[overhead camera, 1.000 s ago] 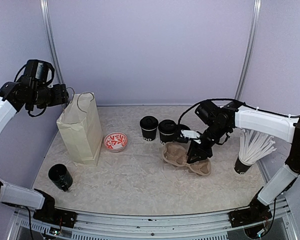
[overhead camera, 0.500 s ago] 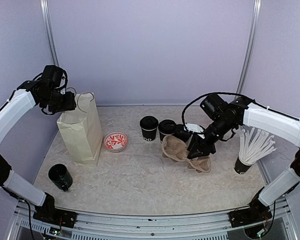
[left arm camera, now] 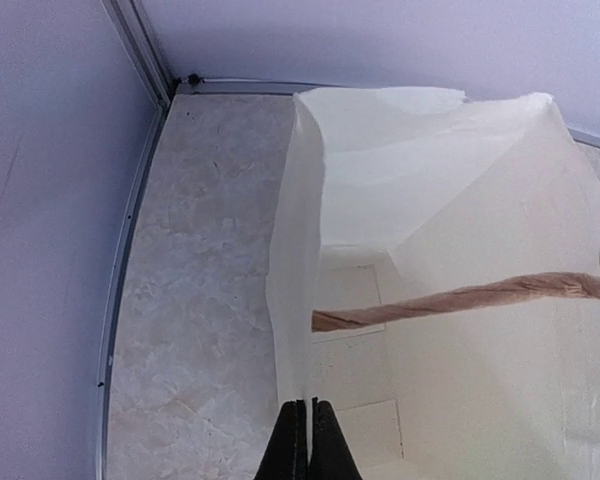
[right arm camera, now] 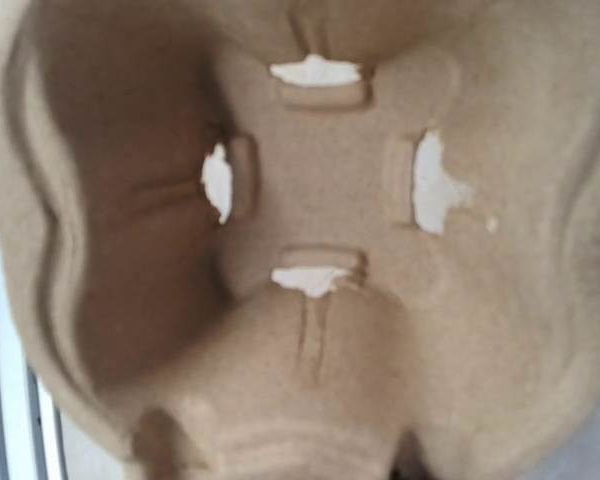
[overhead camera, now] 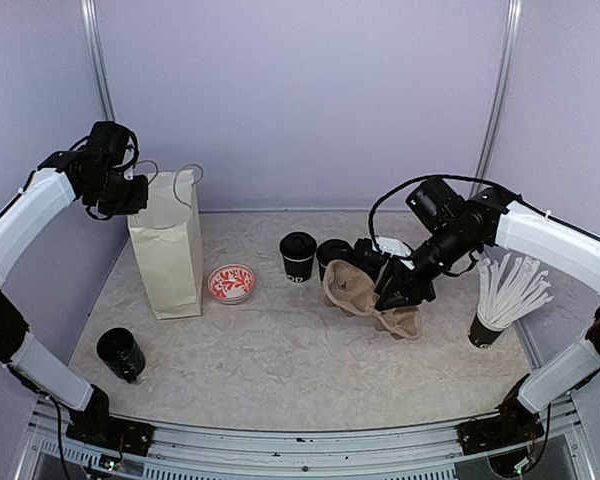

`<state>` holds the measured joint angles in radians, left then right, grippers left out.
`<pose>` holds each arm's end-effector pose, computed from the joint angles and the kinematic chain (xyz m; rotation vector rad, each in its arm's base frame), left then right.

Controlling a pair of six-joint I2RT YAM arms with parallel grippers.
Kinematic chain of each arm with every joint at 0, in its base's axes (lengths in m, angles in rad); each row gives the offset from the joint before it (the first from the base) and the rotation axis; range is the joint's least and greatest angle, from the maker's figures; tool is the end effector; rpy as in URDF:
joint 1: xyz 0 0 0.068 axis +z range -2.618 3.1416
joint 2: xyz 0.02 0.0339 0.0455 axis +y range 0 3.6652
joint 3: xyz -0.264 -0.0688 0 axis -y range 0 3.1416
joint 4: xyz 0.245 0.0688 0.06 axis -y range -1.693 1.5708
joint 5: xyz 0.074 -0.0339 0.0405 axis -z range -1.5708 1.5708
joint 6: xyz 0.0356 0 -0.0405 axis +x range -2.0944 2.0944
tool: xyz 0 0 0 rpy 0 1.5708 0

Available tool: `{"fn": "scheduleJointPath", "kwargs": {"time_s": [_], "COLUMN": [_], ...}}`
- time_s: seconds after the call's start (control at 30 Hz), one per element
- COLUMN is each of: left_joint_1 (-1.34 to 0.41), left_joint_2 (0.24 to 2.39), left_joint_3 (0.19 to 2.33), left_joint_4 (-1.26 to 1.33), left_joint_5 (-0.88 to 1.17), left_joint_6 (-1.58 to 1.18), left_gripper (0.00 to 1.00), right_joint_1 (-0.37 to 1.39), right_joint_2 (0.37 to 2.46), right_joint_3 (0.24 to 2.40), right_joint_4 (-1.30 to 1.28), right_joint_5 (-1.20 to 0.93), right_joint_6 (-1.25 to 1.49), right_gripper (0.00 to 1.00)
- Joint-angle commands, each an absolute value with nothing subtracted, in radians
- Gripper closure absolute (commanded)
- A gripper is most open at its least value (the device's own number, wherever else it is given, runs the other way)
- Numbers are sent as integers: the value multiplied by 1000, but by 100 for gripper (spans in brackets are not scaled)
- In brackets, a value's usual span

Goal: Pack the takeout coffee

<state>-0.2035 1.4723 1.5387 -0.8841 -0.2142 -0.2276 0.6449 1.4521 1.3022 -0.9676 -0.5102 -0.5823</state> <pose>0.3041 -0.0550 0.3730 -0.1289 2.3614 0.0483 0.2181 0.1858 0.3039 -1.6388 2.0530 0.7024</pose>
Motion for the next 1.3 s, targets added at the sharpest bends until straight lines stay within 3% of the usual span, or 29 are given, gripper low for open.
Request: {"fn": "scheduleJointPath", "kwargs": {"time_s": [0.0,0.2,0.6,0.93,1.27], "left_joint_1": [-215,-282,-542,-783,-847], "left_joint_2": [1398,1313,1264,1393,1631], "left_joint_3": [1643,1733,1720,1687,1799], "left_joint_4": [-923,-959,-928,-905,-957], "left_joint_5": [-192,-198,27,246,367], "left_joint_6": [-204,-170,-21,71,159], "left_gripper": [100,100,100,100,100], "right_joint_1": [639,638,609,616,669], "right_joint_2": [1426,1442,1454,1420,1436], "right_joint_3": [1347,1441,1749,1930,1978], "right_joint_4": [-978,-991,-929,-980,-1043], "right_joint_5": [-553,-584,-598,-871,-958], "right_joint_6": [-570,-580,-554,-656,-699], "right_gripper": [71,71,72,69,69]}}
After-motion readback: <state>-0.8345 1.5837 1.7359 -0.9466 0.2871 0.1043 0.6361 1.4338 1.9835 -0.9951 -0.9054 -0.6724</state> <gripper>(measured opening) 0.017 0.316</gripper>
